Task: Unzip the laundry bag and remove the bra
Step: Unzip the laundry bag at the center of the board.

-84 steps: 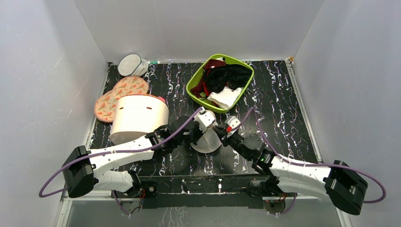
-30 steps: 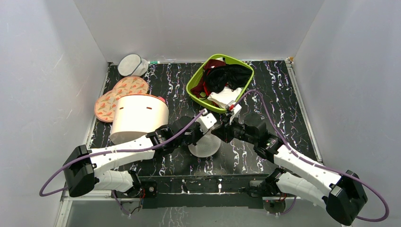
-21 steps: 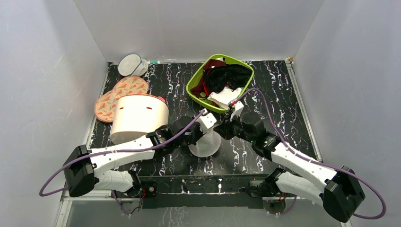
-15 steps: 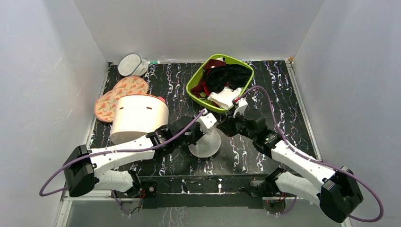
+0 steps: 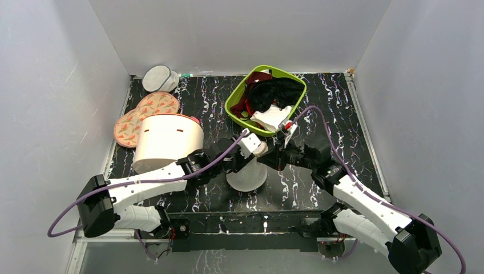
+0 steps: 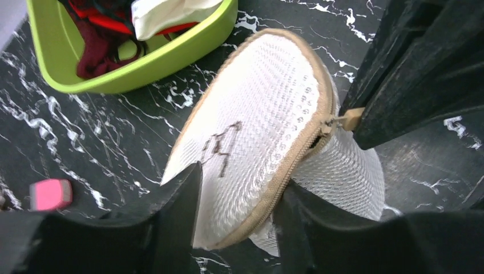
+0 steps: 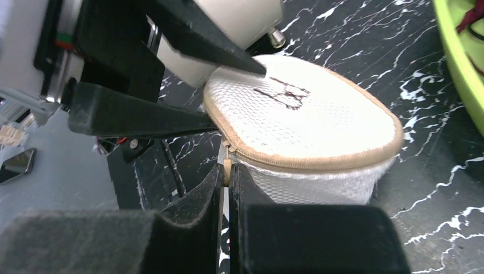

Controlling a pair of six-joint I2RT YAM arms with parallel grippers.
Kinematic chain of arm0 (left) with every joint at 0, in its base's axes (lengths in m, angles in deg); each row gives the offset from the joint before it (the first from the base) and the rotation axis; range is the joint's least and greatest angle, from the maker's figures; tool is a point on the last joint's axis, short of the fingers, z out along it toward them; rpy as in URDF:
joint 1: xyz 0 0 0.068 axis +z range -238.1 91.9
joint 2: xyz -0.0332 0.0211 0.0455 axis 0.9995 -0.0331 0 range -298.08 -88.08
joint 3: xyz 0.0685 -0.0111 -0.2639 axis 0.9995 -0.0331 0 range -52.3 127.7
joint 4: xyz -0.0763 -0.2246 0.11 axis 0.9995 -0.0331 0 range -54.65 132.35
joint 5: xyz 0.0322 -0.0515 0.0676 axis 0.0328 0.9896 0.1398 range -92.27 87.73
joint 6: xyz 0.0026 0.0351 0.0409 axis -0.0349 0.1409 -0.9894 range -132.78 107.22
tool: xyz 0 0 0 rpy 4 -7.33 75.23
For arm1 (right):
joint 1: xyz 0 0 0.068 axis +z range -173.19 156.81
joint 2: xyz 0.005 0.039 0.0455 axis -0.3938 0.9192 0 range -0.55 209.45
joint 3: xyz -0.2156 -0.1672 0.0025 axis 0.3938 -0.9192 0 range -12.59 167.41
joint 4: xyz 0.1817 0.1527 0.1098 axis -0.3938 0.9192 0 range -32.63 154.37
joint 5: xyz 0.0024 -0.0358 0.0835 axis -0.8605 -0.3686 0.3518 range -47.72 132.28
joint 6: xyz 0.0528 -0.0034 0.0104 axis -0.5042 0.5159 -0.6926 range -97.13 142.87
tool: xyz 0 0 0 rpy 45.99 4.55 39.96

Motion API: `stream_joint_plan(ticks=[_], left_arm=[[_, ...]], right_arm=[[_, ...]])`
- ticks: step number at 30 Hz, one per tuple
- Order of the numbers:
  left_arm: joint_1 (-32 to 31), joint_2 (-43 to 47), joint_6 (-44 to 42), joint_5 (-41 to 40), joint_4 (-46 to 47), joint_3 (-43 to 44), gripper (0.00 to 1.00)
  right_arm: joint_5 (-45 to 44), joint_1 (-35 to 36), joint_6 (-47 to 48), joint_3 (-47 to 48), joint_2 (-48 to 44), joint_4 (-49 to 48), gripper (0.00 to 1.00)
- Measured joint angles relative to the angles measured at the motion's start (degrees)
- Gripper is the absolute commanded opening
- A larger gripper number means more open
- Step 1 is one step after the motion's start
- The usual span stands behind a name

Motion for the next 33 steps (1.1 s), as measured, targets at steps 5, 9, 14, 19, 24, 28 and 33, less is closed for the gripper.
stream_joint_plan(ticks=[5,9,14,19,24,28,33], left_arm=[[0.1,4.5,-0.7,3.9,1.5,-1.8,0.73],[0.1,8.8,-0.9,6.8,3.5,-3.3,0.73],[0.1,7.5,-1.2,7.9,4.2,-3.3,0.71],[0.1,4.2,-1.1,9.9,2.6,-3.1,0.56],[0.1,3.6,-1.0,11.0,2.3,-3.0,0.34],[0.1,3.6,-0.8,10.7,2.3,-2.9,0.20],[0.1,3.6,-0.9,9.5,2.3,-2.9,0.12]], right_arm=[[3.2,0.0,-0.4,-1.1,0.6,-1.9,0.00],[4.3,0.0,-0.4,-1.2,1.3,-2.7,0.00],[4.7,0.1,-0.4,-1.2,1.4,-3.3,0.00],[5.1,0.1,-0.5,-1.2,1.4,-3.6,0.00],[5.4,0.5,-0.6,-1.2,2.3,-4.1,0.00],[5.2,0.5,-0.6,-1.2,3.1,-4.3,0.00],[2.6,0.5,-0.9,-1.2,4.2,-4.3,0.00]])
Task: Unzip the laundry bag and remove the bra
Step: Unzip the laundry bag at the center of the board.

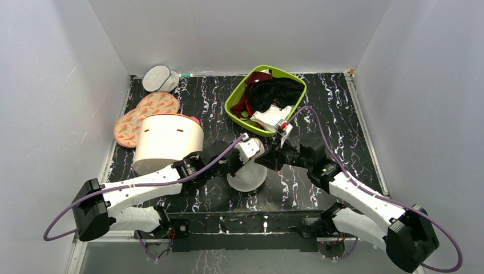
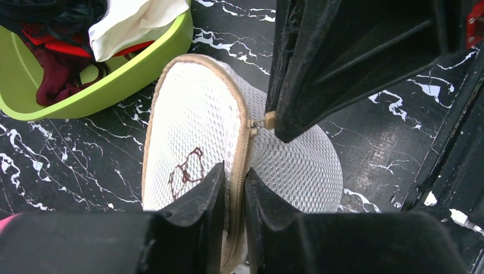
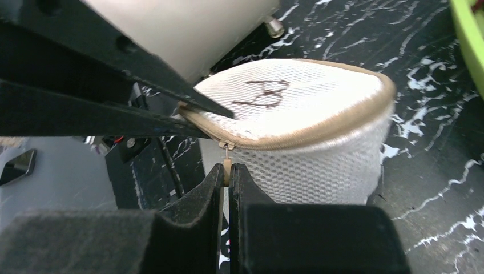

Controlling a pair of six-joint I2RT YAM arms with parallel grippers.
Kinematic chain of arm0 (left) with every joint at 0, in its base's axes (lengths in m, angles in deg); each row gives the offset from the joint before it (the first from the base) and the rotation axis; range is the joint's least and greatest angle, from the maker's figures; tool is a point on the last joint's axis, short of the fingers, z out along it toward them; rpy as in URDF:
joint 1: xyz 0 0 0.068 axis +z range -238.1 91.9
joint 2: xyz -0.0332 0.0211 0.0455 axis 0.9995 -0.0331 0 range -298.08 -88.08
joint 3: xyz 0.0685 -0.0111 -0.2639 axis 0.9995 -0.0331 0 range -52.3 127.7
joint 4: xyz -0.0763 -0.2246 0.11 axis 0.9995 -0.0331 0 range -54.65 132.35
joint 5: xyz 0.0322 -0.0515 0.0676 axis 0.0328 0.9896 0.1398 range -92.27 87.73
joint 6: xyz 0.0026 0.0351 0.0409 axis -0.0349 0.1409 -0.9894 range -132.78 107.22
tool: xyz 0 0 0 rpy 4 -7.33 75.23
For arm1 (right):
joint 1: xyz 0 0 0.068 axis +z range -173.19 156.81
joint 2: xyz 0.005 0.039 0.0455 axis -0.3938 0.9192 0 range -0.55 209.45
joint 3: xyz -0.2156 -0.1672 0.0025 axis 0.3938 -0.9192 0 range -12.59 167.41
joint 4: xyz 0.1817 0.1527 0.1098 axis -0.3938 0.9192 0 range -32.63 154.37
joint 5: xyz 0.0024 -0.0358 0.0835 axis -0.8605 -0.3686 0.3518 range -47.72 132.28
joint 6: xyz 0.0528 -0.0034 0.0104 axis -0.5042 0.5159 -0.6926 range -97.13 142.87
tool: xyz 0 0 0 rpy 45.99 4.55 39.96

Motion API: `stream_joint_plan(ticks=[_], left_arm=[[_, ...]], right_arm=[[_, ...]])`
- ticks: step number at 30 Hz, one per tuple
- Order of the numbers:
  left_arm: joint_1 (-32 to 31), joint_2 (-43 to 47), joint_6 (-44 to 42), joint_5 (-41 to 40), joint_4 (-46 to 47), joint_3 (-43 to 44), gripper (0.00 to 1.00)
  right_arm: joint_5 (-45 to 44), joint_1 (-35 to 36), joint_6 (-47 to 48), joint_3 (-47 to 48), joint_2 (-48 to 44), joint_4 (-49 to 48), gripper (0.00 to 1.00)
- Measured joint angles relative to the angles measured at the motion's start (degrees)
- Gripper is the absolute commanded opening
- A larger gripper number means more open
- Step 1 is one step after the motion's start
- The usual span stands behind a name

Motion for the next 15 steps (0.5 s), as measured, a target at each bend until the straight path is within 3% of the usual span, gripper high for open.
stream_joint_plan(ticks=[5,14,15], left_arm=[[0.0,0.0,-0.1,-0.7,0.0,0.0,0.00],[0.0,0.0,-0.3,-1.1,0.1,0.0,0.00],[0.0,0.0,-0.3,-1.1,0.1,0.0,0.04]], right_arm=[[-7.5,0.1,-1.4,0.0,0.0,2.2,0.00],[-14.8,-3.8,-3.6,0.1,-0.1,6.5,0.00],[-14.6,-4.0,-3.4,0.2,-0.2,6.9,0.00]])
